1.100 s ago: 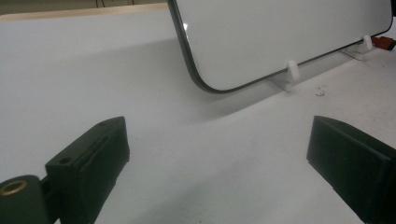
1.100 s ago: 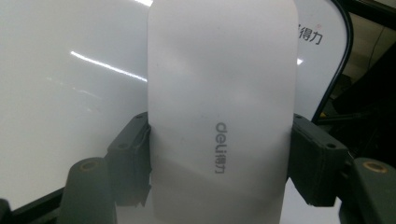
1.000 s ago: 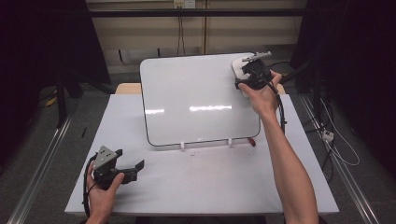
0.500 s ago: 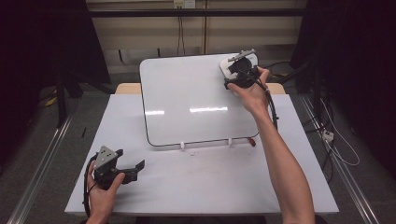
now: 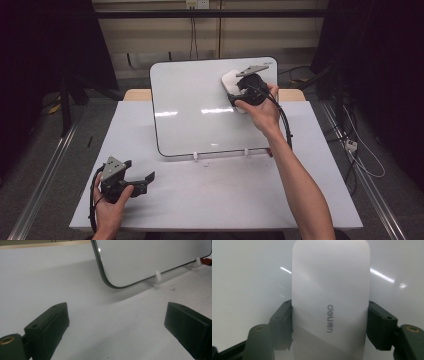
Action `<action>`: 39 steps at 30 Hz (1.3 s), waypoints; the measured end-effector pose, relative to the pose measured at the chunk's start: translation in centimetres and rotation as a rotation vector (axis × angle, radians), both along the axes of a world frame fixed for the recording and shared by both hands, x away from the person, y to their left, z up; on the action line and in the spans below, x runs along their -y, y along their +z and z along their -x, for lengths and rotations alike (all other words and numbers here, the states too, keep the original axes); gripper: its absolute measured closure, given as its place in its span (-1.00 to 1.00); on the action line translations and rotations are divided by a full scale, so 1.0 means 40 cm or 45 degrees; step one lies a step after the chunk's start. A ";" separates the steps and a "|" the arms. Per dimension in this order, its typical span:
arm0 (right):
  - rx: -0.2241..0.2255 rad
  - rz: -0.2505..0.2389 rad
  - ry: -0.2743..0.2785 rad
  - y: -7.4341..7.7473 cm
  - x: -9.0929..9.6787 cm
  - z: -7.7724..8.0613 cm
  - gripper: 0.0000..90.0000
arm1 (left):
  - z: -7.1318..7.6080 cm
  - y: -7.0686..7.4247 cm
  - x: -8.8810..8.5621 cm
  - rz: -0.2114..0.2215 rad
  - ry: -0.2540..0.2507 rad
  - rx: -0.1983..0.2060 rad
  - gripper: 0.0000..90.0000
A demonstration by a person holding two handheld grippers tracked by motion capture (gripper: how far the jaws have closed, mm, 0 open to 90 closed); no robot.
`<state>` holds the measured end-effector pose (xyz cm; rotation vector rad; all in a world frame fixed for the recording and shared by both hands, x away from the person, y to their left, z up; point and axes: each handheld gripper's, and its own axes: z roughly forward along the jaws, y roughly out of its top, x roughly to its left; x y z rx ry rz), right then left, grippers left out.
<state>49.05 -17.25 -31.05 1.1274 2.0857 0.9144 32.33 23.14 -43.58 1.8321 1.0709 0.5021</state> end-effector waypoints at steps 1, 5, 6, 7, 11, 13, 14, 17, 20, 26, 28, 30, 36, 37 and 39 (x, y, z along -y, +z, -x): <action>0.010 -0.005 0.000 -0.004 0.002 0.004 -0.29 | 0.000 0.000 0.000 0.000 0.001 0.000 -0.87; 0.045 -0.005 0.008 -0.021 0.005 0.032 -0.29 | -0.003 -0.002 -0.002 0.005 0.004 0.000 -0.87; 0.061 0.004 0.004 -0.023 0.005 0.039 -0.29 | -0.003 -0.002 -0.002 0.004 0.003 -0.001 -0.87; 0.067 -0.005 0.003 -0.024 0.007 0.045 -0.29 | -0.002 -0.001 -0.002 0.003 0.003 0.000 -0.88; 0.126 -0.022 -0.004 -0.026 0.012 0.078 -0.29 | 0.001 0.001 -0.003 -0.001 0.007 0.005 -0.87; 0.141 -0.025 -0.005 -0.032 0.017 0.095 -0.29 | 0.001 0.001 -0.003 0.000 0.011 0.003 -0.87; 0.150 -0.021 -0.011 -0.036 0.019 0.103 -0.29 | 0.001 0.001 -0.004 0.000 0.013 0.004 -0.87; 0.173 -0.022 -0.022 -0.041 0.025 0.124 -0.29 | 0.002 0.003 -0.003 -0.010 0.011 0.008 -0.87; 0.187 -0.025 -0.037 -0.048 0.036 0.141 -0.29 | 0.005 0.005 -0.002 -0.007 0.010 0.012 -0.87; 0.188 -0.020 -0.060 -0.065 0.056 0.161 -0.29 | 0.004 0.005 0.000 -0.006 0.008 0.012 -0.87; 0.185 -0.021 -0.070 -0.070 0.063 0.165 -0.29 | 0.005 0.006 0.001 -0.006 0.009 0.017 -0.87; 0.185 -0.024 -0.081 -0.074 0.070 0.171 -0.29 | 0.004 0.005 0.000 -0.004 0.011 0.015 -0.87; 0.181 -0.024 -0.104 -0.087 0.088 0.187 -0.29 | 0.005 0.006 0.002 -0.010 0.012 0.015 -0.87; 0.177 -0.024 -0.108 -0.091 0.091 0.190 -0.29 | 0.005 0.006 0.002 -0.008 0.013 0.015 -0.87; 0.175 -0.017 -0.119 -0.098 0.097 0.195 -0.29 | 0.005 0.006 0.002 -0.008 0.015 0.016 -0.87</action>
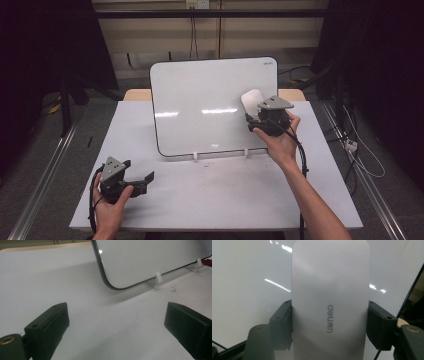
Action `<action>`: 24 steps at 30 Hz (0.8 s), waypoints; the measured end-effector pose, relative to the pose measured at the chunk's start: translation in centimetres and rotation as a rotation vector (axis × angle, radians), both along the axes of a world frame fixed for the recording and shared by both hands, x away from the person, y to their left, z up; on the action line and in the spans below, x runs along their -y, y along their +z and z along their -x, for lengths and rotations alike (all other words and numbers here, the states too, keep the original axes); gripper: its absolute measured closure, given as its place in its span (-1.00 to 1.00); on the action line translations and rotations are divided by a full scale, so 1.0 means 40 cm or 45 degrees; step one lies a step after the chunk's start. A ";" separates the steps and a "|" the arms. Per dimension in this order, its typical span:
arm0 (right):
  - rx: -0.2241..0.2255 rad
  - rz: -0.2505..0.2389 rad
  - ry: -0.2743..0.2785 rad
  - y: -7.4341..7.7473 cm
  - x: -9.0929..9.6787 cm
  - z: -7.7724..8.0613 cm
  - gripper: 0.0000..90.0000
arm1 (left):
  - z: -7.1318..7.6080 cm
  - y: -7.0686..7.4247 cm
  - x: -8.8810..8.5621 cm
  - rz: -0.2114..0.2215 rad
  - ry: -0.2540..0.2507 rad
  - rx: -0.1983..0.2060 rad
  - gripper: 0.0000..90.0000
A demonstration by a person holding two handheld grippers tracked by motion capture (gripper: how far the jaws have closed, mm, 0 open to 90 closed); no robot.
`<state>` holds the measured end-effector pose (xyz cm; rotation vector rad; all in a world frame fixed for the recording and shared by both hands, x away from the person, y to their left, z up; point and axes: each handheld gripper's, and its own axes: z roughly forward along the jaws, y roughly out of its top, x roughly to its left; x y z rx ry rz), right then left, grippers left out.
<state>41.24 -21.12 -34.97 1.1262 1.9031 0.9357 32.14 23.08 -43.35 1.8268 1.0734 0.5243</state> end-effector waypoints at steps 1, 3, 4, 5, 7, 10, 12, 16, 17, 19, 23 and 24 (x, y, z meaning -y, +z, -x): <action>-0.002 0.000 -0.001 -0.003 0.003 0.004 -0.29 | 0.000 0.000 0.000 -0.001 -0.001 -0.001 -0.87; -0.008 0.010 -0.001 -0.008 0.008 0.011 -0.29 | -0.002 -0.002 0.000 -0.002 -0.002 -0.004 -0.87; -0.013 0.017 -0.004 -0.012 0.010 0.014 -0.29 | -0.002 -0.003 -0.001 0.000 -0.003 -0.005 -0.87; -0.016 0.021 -0.008 -0.016 0.012 0.016 -0.29 | -0.003 -0.004 -0.001 -0.004 -0.003 -0.008 -0.87; -0.020 0.017 -0.024 -0.022 0.019 0.022 -0.29 | -0.003 -0.005 -0.002 -0.002 -0.004 -0.011 -0.87; -0.034 0.031 -0.035 -0.031 0.027 0.023 -0.29 | -0.004 -0.006 -0.003 0.003 0.001 -0.015 -0.87; -0.038 0.021 -0.050 -0.030 0.034 0.015 -0.29 | -0.005 -0.007 -0.002 -0.002 -0.002 -0.018 -0.87; -0.029 0.011 -0.106 -0.015 0.043 -0.014 -0.29 | -0.005 -0.005 0.001 -0.012 -0.018 -0.015 -0.87; -0.025 0.005 -0.116 -0.012 0.045 -0.019 -0.29 | -0.005 -0.006 0.002 0.001 -0.015 -0.013 -0.87; -0.046 0.009 -0.138 -0.017 0.046 -0.025 -0.29 | -0.005 -0.006 0.000 0.005 -0.010 -0.015 -0.87; -0.074 0.029 -0.141 -0.045 0.048 -0.016 -0.29 | -0.006 -0.006 -0.003 0.010 -0.007 -0.014 -0.87; -0.080 0.030 -0.146 -0.050 0.049 -0.015 -0.29 | -0.007 -0.006 -0.002 0.008 -0.010 -0.015 -0.87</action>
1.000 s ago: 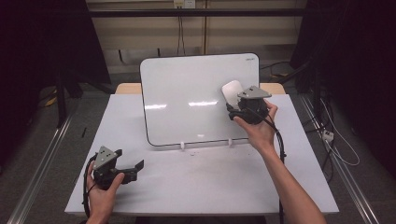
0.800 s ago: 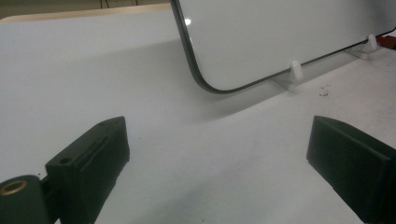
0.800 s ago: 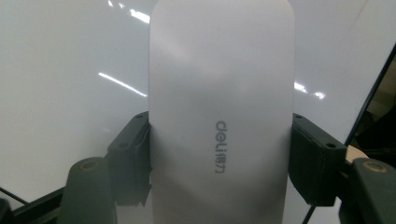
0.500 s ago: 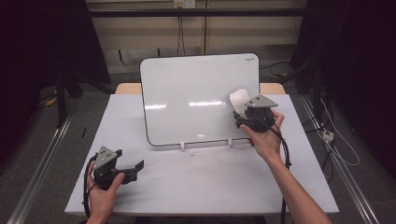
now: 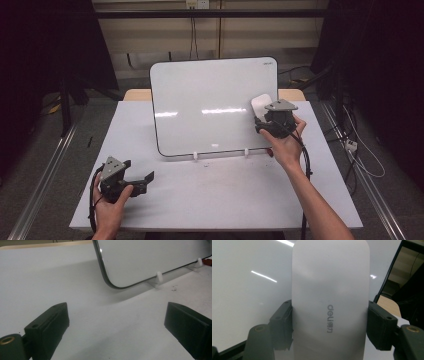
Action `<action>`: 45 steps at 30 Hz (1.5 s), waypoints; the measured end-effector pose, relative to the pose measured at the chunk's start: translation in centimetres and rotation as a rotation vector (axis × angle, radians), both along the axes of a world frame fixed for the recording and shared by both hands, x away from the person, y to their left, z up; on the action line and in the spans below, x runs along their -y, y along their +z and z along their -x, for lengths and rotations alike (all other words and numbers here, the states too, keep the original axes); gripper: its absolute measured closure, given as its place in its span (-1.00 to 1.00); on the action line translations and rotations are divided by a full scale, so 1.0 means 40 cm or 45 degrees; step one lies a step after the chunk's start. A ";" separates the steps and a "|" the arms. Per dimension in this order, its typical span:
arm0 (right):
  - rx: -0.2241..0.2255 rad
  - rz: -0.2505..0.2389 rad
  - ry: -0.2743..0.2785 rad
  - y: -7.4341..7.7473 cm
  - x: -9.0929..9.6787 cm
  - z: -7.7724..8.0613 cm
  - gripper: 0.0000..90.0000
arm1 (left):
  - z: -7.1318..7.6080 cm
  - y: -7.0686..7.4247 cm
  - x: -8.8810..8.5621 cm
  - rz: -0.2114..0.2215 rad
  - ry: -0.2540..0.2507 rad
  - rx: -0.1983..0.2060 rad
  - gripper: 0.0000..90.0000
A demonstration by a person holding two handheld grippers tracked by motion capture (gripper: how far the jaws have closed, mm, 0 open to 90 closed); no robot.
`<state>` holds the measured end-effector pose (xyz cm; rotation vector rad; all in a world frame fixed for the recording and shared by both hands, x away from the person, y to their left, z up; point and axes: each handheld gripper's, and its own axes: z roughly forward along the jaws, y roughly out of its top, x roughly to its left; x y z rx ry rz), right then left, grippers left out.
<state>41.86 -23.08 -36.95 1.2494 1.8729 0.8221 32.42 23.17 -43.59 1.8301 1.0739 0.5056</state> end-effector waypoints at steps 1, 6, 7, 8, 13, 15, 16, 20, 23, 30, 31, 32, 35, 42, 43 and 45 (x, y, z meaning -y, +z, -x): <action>0.002 0.005 -0.014 -0.004 0.001 0.002 -0.29 | 0.001 0.001 0.001 -0.004 0.000 0.000 -0.87; -0.020 0.004 -0.007 -0.033 0.000 0.015 -0.29 | 0.001 0.001 0.006 -0.014 -0.007 0.000 -0.87; -0.029 0.008 -0.006 -0.042 -0.001 0.016 -0.29 | 0.001 0.000 0.007 -0.008 -0.003 0.001 -0.87; -0.040 0.010 -0.006 -0.051 -0.002 0.015 -0.29 | 0.000 0.000 0.008 -0.009 -0.004 0.000 -0.87; -0.031 0.032 -0.021 -0.072 -0.007 0.012 -0.29 | 0.001 0.000 0.009 -0.010 -0.006 0.002 -0.87; -0.027 0.025 -0.018 -0.074 -0.005 0.014 -0.30 | 0.001 0.001 0.007 -0.008 -0.006 0.002 -0.87; -0.026 0.024 -0.017 -0.074 -0.005 0.014 -0.30 | 0.001 0.002 0.006 -0.014 -0.005 0.002 -0.87; -0.010 0.011 -0.009 -0.079 -0.001 0.017 -0.30 | 0.004 0.004 0.008 -0.013 -0.002 0.011 -0.87; -0.014 0.006 -0.017 -0.081 0.000 0.023 -0.30 | 0.003 0.005 0.008 -0.010 0.002 0.012 -0.87; 0.000 0.000 -0.031 -0.087 -0.001 0.038 -0.30 | 0.004 0.007 0.006 -0.012 0.007 0.017 -0.87; -0.002 0.002 -0.032 -0.089 -0.001 0.039 -0.30 | 0.005 0.007 0.005 -0.009 0.005 0.018 -0.87; -0.007 0.006 -0.034 -0.090 -0.002 0.042 -0.30 | 0.005 0.007 0.005 -0.010 0.004 0.019 -0.87; -0.013 0.010 -0.042 -0.095 -0.004 0.048 -0.30 | 0.005 0.008 0.004 -0.012 0.003 0.018 -0.87; -0.017 -0.009 -0.023 -0.096 0.002 0.050 -0.36 | -0.002 0.006 0.015 -0.016 0.008 0.004 -0.87; -0.026 -0.016 -0.012 -0.094 0.005 0.050 -0.43 | -0.002 0.005 0.017 -0.019 0.012 0.003 -0.87; -0.021 -0.041 -0.016 -0.089 0.013 0.055 -0.52 | -0.004 0.003 0.019 -0.019 0.008 -0.005 -0.87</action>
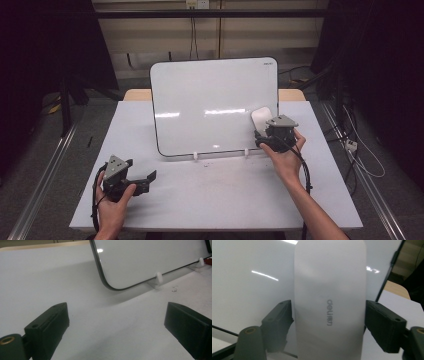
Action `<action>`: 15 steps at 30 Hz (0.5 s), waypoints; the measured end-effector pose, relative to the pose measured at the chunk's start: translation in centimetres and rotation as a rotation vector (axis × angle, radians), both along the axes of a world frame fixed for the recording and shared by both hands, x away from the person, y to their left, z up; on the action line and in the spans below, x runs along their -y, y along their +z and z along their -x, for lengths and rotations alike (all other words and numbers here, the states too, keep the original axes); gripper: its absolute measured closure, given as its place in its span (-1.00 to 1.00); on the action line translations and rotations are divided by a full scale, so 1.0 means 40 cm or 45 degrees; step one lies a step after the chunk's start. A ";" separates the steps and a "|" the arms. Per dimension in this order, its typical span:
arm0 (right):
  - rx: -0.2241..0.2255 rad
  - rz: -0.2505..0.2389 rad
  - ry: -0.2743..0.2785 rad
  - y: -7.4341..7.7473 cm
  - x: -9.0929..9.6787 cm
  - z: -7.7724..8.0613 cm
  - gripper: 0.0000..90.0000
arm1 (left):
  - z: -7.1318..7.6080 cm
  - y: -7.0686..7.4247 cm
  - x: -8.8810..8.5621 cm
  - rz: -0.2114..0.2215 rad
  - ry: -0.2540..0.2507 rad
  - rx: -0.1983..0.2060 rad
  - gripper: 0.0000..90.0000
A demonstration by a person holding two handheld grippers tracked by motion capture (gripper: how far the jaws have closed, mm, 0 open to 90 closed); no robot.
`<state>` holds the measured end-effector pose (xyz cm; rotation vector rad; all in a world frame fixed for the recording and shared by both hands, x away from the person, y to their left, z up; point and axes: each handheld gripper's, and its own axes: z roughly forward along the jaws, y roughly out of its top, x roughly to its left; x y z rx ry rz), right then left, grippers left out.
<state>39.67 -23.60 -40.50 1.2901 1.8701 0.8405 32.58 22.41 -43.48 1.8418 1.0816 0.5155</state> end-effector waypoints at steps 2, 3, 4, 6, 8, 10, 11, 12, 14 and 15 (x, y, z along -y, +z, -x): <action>0.000 -0.022 0.013 0.001 0.010 0.002 -0.61 | 0.000 0.001 0.000 -0.006 -0.005 0.002 -0.87; -0.011 -0.028 0.006 0.001 0.014 0.003 -0.65 | 0.001 0.002 0.001 -0.003 -0.003 0.006 -0.87; -0.018 -0.043 0.011 -0.001 0.018 0.003 -0.69 | 0.001 0.003 0.000 -0.004 -0.008 0.012 -0.87; -0.027 -0.054 0.018 -0.004 0.025 0.006 -0.75 | 0.000 0.003 -0.001 0.001 -0.011 0.016 -0.87; -0.035 -0.088 0.049 -0.005 0.031 0.011 -0.80 | -0.002 0.001 -0.003 0.002 -0.013 0.009 -0.87; -0.039 -0.123 0.064 -0.005 0.038 0.018 -0.83 | -0.003 -0.001 -0.004 -0.001 -0.016 0.003 -0.87; -0.041 -0.149 0.070 -0.004 0.043 0.022 -0.83 | -0.002 0.000 -0.006 -0.002 -0.017 0.006 -0.87; -0.045 -0.165 0.070 -0.004 0.048 0.026 -0.85 | 0.000 0.001 -0.006 0.006 -0.018 0.012 -0.87; -0.045 -0.189 0.071 -0.005 0.058 0.035 -0.87 | 0.004 0.004 -0.010 0.001 -0.018 0.017 -0.87; -0.048 -0.193 0.068 -0.006 0.062 0.041 -0.87 | 0.006 0.004 -0.011 0.009 -0.015 0.019 -0.87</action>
